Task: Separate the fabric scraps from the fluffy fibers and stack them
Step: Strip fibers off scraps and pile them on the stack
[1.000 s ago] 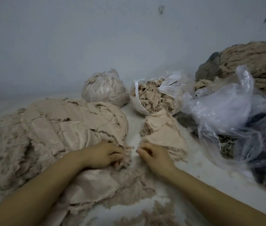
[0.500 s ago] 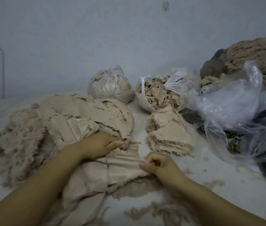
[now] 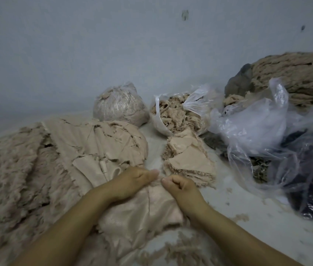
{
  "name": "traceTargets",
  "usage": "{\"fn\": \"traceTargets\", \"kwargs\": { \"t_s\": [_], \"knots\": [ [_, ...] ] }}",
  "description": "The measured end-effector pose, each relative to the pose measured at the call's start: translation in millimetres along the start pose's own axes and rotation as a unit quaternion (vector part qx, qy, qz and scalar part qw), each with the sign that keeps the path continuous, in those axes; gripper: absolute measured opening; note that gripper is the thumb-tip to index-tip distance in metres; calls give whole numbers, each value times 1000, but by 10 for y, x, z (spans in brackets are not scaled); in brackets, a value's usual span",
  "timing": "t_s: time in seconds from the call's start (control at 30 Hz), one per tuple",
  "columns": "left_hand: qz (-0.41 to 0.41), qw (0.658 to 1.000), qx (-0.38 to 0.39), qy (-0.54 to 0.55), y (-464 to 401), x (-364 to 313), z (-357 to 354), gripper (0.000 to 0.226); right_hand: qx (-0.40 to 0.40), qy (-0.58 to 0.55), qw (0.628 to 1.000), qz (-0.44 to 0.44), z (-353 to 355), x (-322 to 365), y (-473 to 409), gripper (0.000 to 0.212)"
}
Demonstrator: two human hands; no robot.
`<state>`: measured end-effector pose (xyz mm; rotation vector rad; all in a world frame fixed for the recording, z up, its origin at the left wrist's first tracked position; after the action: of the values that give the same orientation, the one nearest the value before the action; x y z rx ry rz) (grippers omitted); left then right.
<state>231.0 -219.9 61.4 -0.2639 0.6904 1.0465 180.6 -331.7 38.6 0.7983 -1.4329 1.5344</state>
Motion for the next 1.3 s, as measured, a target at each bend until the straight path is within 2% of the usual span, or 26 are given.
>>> {"fn": "traceTargets", "kwargs": {
  "t_s": [0.1, 0.2, 0.27, 0.33, 0.4, 0.5, 0.57, 0.6, 0.67, 0.7, 0.73, 0.8, 0.87, 0.93, 1.0, 1.07, 1.17, 1.23, 1.3],
  "knots": [
    [41, 994, 76, -73, 54, 252, -127, 55, -21, 49, 998, 11, 33, -35, -4, 41],
    [58, 989, 110, -81, 21, 364, -127, 56, -33, 67, 997, -1, -35, -90, 19, 43],
    [55, 986, 138, -72, 43, 427, -88, 54, -98, 40, 994, -37, 148, -169, 25, 45],
    [66, 984, 136, -89, 98, 538, 3, 52, -174, 14, 983, -53, 465, -235, 35, 47],
    [83, 988, 115, -64, 125, 575, 78, 45, -168, 14, 985, -44, 545, -235, 35, 48],
    [62, 995, 59, -40, 122, 274, 38, 32, -68, 13, 997, -29, 161, -186, 45, 46],
    [21, 999, 14, -48, 89, 13, -63, 62, -24, -50, 998, -23, -73, -112, 66, 41],
    [1, 999, -7, -50, 57, -81, -128, 61, -17, -88, 996, -26, -116, -96, 71, 39],
    [-27, 999, -45, -13, 10, -221, -201, 18, -10, -125, 992, -33, -92, -81, 91, 36],
    [-19, 997, -73, 20, -17, -225, -176, 5, -4, -136, 990, -43, -79, -90, 124, 33],
    [-6, 993, -96, 64, -60, -189, -155, 19, 0, -140, 988, -58, -70, -128, 162, 34],
    [31, 975, -119, 183, -98, -78, -139, 29, -23, -150, 984, -91, -22, -249, 202, 37],
    [42, 952, -132, 274, -103, -16, -174, 28, -87, -191, 970, -126, 63, -383, 206, 27],
    [54, 947, -130, 289, -98, 6, -285, 29, -148, -264, 940, -157, 107, -469, 196, 18],
    [71, 945, -116, 298, -120, 52, -436, 30, -196, -325, 909, -170, 120, -506, 192, 17],
    [103, 906, -121, 392, -123, 157, -462, 30, -201, -338, 903, -175, 88, -495, 218, 17],
    [156, 796, -139, 568, -119, 389, -429, 30, -147, -333, 912, -189, -44, -467, 265, 25],
    [169, 769, -143, 600, -108, 491, -415, 27, -126, -317, 918, -203, -66, -489, 294, 26],
    [174, 761, -144, 608, -87, 535, -430, 26, -120, -308, 920, -210, -49, -506, 301, 26]
  ]
}}
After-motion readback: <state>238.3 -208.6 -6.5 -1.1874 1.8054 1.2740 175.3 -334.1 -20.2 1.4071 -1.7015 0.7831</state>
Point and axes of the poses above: each hand's wrist, its own y-axis away from the middle knuckle, its own z-axis out of the back of the hand, x = y × z, the point moved 10 cm from there along -y, towards the middle knuckle, and after that the axes turned 13 degrees about z, right-handed, at the moved point
